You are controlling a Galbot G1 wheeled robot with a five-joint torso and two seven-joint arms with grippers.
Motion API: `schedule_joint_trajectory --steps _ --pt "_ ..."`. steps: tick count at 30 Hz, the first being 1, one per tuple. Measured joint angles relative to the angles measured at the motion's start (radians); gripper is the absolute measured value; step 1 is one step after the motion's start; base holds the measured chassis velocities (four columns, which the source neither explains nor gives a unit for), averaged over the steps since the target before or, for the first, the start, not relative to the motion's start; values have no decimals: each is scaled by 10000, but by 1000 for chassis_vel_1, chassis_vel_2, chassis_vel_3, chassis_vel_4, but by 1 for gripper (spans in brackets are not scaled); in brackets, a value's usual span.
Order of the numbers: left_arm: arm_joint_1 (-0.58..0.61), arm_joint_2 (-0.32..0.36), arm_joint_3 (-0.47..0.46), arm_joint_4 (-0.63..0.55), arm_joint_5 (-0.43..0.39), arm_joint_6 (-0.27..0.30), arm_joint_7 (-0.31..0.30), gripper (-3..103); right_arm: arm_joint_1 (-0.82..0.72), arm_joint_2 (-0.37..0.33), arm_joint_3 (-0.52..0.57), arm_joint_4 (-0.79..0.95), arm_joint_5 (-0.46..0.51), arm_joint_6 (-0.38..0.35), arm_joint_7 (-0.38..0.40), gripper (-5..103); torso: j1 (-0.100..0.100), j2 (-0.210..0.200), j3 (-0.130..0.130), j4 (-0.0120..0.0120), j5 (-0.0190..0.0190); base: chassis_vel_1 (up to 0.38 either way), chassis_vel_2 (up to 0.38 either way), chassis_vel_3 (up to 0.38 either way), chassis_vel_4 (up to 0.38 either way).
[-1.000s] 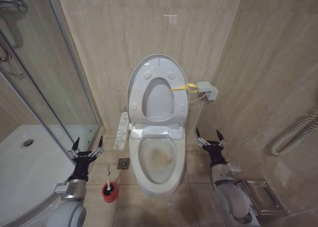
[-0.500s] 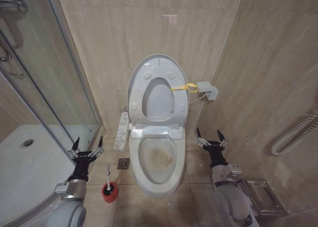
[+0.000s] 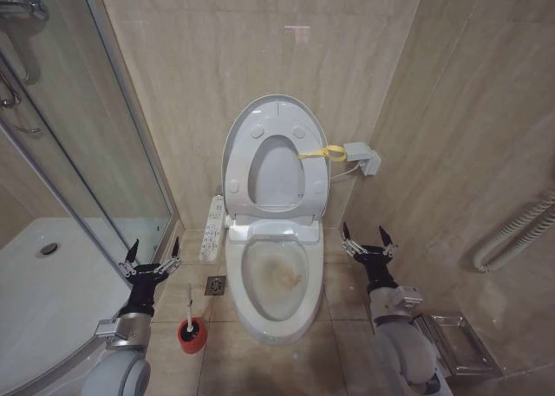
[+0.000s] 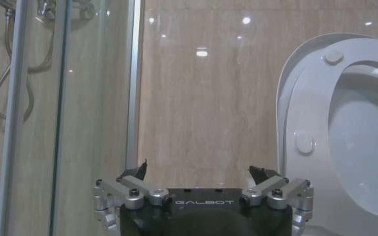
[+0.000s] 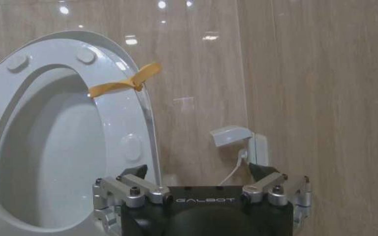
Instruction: Open the toilet lid, clean the toilet bowl with a toilet brush, close the toilet lid, and flush.
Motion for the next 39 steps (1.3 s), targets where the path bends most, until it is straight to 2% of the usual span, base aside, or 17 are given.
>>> schedule_joint_trajectory --steps 39 --pt "0 0 0 1 0 0 0 100 9 -4 -4 -16 11 -6 0 100 0 0 0 0 0 0 0 0 0"
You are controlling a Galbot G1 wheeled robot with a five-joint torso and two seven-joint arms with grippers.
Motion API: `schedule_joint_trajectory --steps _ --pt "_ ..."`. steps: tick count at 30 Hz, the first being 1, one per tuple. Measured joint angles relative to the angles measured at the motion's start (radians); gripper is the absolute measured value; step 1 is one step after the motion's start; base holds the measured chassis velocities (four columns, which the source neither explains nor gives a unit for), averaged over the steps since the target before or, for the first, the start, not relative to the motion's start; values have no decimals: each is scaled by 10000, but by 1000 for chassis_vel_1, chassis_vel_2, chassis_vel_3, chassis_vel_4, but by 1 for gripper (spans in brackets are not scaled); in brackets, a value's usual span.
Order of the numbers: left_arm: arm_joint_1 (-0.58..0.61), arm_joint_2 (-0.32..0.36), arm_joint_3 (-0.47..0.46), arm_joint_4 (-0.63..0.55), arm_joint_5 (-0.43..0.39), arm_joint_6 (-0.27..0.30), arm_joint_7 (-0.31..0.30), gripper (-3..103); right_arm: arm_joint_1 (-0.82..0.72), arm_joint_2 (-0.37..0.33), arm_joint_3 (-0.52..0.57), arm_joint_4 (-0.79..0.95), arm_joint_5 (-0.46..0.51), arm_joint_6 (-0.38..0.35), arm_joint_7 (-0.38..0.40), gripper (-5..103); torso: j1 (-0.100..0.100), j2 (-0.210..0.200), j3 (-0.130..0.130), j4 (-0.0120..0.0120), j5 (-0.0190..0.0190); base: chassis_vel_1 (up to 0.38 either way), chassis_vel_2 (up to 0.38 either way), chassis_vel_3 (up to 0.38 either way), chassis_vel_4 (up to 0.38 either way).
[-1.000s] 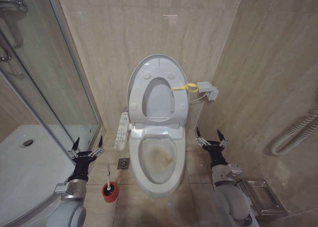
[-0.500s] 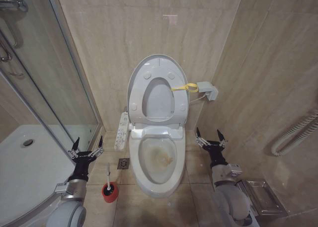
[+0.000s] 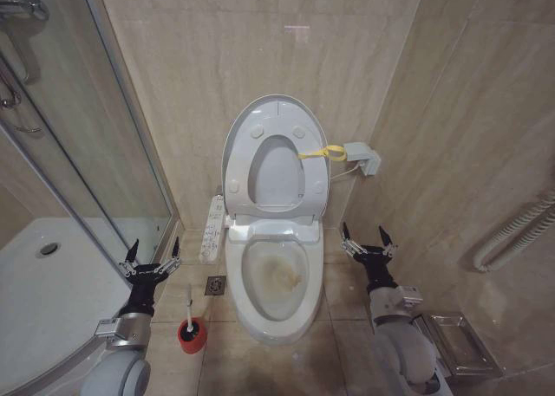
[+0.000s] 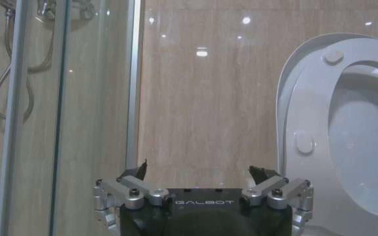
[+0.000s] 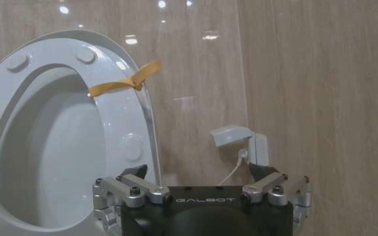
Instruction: Open the toilet lid, clean the toilet bowl with a toilet brush, close the toilet lid, and flush.
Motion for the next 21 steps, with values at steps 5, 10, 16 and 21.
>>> schedule_joint_trajectory --steps 5,10,16,21 --pt "0 0 0 0 0 0 0 100 0 0 0 0 0 0 0 100 0 0 0 0 0 0 0 0 0" --pt "0 0 0 0 0 0 0 100 0 0 0 0 0 0 0 100 0 0 0 0 0 0 0 0 0" --pt "0 0 0 0 0 0 0 100 0 0 0 0 0 0 0 100 0 0 0 0 0 0 0 0 0" --pt "0 0 0 0 0 0 0 100 0 0 0 0 0 0 0 100 0 0 0 0 0 0 0 0 0"
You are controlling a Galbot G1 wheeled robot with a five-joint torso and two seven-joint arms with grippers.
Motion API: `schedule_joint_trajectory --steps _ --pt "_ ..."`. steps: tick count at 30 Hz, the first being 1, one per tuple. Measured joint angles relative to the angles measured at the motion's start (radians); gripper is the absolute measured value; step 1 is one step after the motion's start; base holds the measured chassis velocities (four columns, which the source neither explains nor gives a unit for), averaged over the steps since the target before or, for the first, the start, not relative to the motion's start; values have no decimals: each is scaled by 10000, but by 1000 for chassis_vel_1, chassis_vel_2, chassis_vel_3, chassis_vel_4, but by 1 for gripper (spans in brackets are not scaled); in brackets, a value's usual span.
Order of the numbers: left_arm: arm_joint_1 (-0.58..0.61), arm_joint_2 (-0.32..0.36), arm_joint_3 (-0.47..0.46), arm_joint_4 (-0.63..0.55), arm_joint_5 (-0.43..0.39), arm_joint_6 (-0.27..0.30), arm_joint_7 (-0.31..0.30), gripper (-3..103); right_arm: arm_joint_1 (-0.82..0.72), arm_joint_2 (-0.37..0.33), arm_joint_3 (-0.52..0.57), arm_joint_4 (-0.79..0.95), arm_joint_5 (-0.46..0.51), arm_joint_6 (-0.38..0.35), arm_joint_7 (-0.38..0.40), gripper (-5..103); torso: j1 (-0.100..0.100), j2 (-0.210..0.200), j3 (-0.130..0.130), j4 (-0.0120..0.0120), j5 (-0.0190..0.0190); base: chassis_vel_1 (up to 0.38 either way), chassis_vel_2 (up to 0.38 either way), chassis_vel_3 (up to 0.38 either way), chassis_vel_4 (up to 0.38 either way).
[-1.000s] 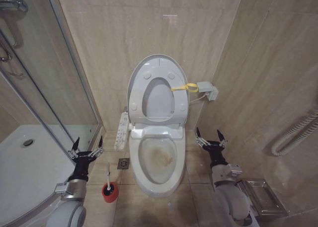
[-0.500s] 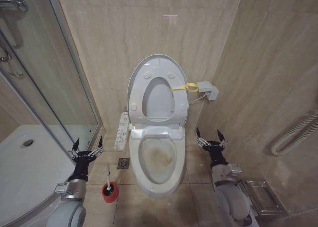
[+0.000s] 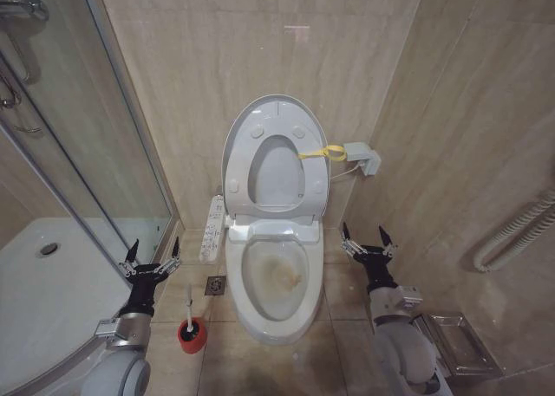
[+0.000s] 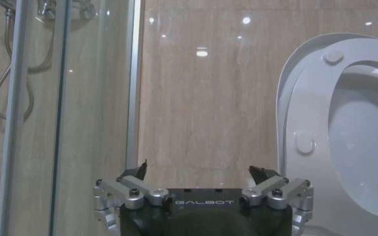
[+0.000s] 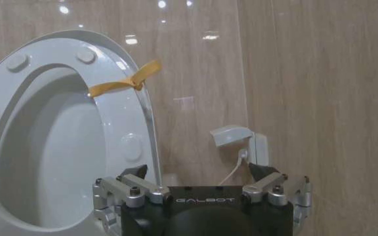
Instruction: Open the toilet lid, clean the toilet bowl with a toilet brush, close the toilet lid, and flush.
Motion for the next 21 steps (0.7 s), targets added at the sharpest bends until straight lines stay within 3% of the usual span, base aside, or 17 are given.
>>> schedule_joint_trajectory --steps 21 --pt "59 -72 25 -59 84 108 -31 100 1 -1 0 -1 0 0 0 100 0 0 0 -1 1 0 0 0 0"
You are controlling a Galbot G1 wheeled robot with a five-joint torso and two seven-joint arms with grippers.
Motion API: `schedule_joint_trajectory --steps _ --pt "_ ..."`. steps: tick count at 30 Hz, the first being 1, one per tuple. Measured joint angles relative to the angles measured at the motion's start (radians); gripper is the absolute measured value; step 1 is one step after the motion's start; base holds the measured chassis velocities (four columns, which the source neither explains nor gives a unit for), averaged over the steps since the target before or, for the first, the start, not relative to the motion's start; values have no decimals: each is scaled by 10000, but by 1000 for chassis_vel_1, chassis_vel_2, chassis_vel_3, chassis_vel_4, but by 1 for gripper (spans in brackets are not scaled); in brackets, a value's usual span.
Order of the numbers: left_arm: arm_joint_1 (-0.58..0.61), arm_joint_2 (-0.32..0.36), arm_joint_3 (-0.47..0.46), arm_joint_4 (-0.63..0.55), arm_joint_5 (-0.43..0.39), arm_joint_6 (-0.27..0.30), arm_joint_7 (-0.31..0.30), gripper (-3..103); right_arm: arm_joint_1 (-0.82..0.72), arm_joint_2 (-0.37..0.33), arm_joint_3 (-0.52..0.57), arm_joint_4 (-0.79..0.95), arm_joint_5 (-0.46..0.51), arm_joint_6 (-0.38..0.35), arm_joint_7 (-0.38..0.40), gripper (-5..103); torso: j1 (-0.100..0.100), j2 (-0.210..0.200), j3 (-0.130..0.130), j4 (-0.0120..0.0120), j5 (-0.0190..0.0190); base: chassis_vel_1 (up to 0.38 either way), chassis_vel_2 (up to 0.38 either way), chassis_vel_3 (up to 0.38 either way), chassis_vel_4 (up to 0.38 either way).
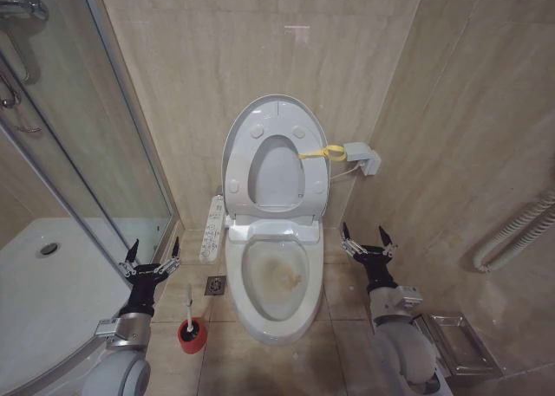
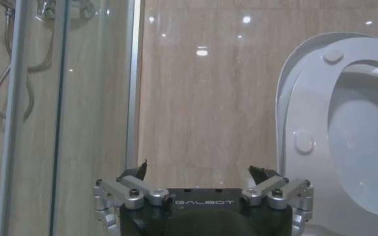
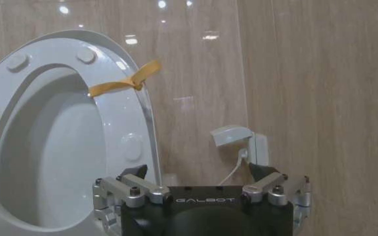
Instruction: Open the toilet lid, clean the toilet bowl with a toilet brush, close the toilet lid, and flush.
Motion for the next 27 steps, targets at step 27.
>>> schedule_joint_trajectory --steps 27 --pt "2337 -1688 437 -2495 3177 1473 -1304 100 0 0 -1 -1 1 0 -1 100 -1 0 0 2 -1 0 0 0 0"
